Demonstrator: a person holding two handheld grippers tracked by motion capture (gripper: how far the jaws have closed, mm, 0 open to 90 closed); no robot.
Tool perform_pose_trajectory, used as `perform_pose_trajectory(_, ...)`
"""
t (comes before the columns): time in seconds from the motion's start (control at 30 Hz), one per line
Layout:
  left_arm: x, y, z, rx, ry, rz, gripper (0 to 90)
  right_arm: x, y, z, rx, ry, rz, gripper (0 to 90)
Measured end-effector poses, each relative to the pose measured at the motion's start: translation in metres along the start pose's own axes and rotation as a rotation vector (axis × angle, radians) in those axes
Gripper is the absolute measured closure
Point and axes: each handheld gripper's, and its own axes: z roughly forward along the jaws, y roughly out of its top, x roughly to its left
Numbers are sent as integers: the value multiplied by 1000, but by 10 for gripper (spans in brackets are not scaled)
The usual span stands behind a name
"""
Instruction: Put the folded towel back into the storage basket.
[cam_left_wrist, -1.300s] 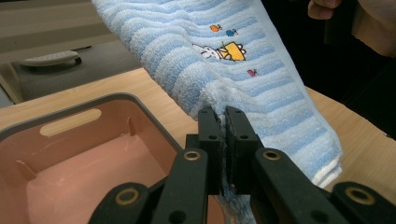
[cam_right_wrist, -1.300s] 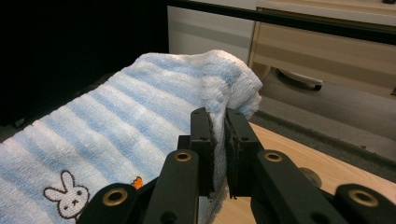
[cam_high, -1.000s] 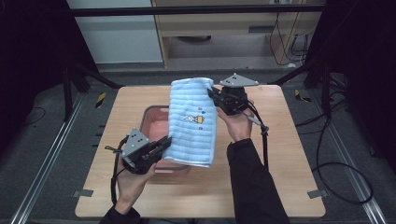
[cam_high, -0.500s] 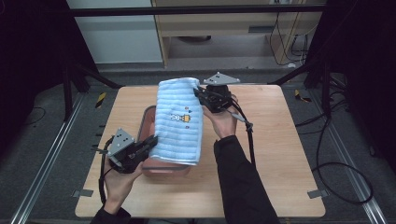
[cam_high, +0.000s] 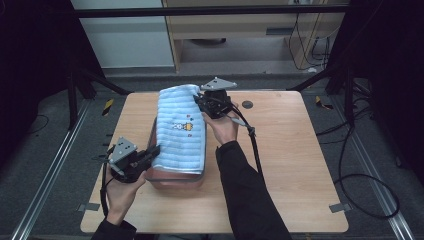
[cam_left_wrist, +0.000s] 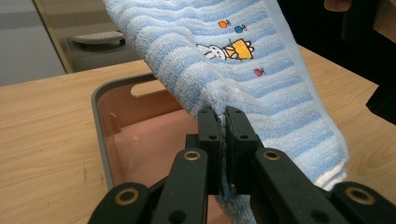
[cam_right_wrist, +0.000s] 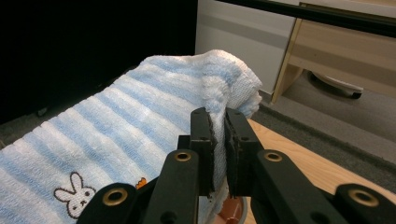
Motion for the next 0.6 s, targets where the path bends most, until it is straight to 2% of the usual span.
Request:
perform_pose_trajectory(0.37,14,-10,11,39,32,-13,860,3,-10,27,43,6,4,834)
perform_pose_trajectory(0.6,17,-17,17,69,39,-12,860,6,-17,38,64,5,-6,834)
